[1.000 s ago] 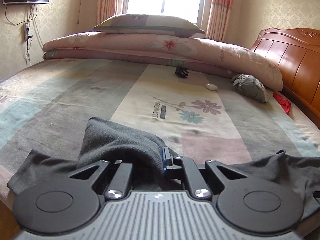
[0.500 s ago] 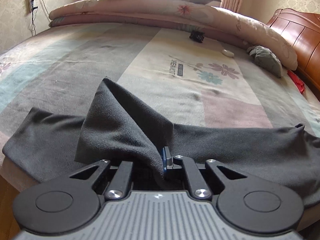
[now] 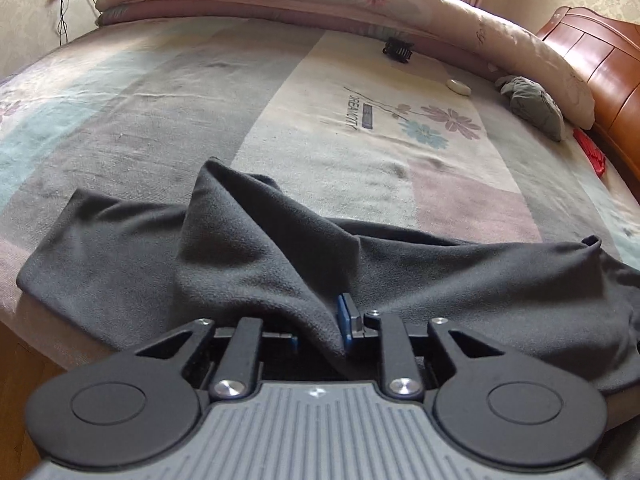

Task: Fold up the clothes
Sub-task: 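Lift the pant leg with the left gripper, fold it over the body, release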

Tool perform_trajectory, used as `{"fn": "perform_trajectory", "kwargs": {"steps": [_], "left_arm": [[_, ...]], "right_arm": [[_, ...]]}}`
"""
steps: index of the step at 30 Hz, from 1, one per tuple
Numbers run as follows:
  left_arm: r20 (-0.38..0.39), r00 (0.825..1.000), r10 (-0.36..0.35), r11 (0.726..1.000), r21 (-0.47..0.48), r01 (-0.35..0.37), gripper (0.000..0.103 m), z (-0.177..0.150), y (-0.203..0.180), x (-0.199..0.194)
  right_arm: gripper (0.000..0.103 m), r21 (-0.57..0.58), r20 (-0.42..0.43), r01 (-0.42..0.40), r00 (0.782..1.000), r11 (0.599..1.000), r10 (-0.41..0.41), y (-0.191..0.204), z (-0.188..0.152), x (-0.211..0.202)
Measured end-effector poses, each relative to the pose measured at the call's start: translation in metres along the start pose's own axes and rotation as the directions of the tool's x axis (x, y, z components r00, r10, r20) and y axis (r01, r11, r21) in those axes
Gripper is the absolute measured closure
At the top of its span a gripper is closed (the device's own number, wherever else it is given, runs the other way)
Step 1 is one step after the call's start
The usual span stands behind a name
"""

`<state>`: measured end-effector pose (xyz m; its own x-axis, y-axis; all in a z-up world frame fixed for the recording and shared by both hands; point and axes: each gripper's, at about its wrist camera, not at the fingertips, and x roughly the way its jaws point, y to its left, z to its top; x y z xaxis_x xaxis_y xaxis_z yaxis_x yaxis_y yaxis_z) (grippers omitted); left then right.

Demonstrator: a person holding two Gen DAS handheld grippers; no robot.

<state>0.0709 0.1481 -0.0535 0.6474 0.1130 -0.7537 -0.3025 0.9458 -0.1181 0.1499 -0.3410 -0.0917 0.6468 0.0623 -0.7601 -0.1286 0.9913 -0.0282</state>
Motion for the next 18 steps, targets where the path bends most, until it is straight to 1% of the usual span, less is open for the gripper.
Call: {"fn": "perform_trajectory", "kwargs": {"steps": [1,2,5,8,11,12,13,16,17,18], "left_arm": [[0.002,1.000,0.008,1.000,0.003,-0.008,0.070,0.001,0.004,-0.004],[0.004,1.000,0.017,1.000,0.007,-0.017,0.068,0.002,0.007,-0.008],[0.008,0.999,0.033,0.999,0.015,-0.033,0.068,0.010,0.019,-0.023],[0.026,0.998,0.049,0.997,0.056,-0.051,0.068,0.018,0.017,-0.035],[0.040,0.998,0.058,0.991,0.115,-0.062,0.067,0.024,0.012,-0.044],[0.035,0.997,0.068,0.989,0.133,-0.072,0.067,0.027,0.011,-0.045],[0.027,0.997,0.078,0.986,0.146,-0.081,0.064,0.029,0.012,-0.046],[-0.020,0.995,0.098,0.983,0.155,-0.094,0.063,0.025,0.020,-0.045],[-0.034,0.993,0.110,0.982,0.157,-0.103,0.063,0.024,0.023,-0.045],[-0.043,0.989,0.139,0.979,0.159,-0.131,0.062,0.023,0.027,-0.045]], "right_arm": [[0.000,0.003,0.002,0.000,1.000,1.000,0.000,0.000,0.002,-0.002],[0.000,0.003,0.011,-0.004,1.000,1.000,0.004,0.000,0.004,-0.005],[0.000,-0.020,0.060,-0.031,0.998,0.999,0.032,0.009,0.017,-0.016],[0.000,-0.075,0.104,-0.071,0.991,0.995,0.079,0.025,0.034,-0.023],[0.000,-0.133,0.124,-0.111,0.984,0.985,0.128,0.046,0.049,-0.022],[0.000,-0.148,0.124,-0.123,0.982,0.981,0.142,0.052,0.052,-0.020],[0.000,-0.161,0.122,-0.134,0.980,0.978,0.155,0.058,0.055,-0.017],[0.000,-0.186,0.108,-0.166,0.976,0.968,0.188,0.073,0.062,-0.006],[0.000,-0.192,0.101,-0.177,0.975,0.965,0.198,0.078,0.063,-0.002],[0.000,-0.198,0.094,-0.185,0.974,0.963,0.207,0.082,0.065,0.002]]}}
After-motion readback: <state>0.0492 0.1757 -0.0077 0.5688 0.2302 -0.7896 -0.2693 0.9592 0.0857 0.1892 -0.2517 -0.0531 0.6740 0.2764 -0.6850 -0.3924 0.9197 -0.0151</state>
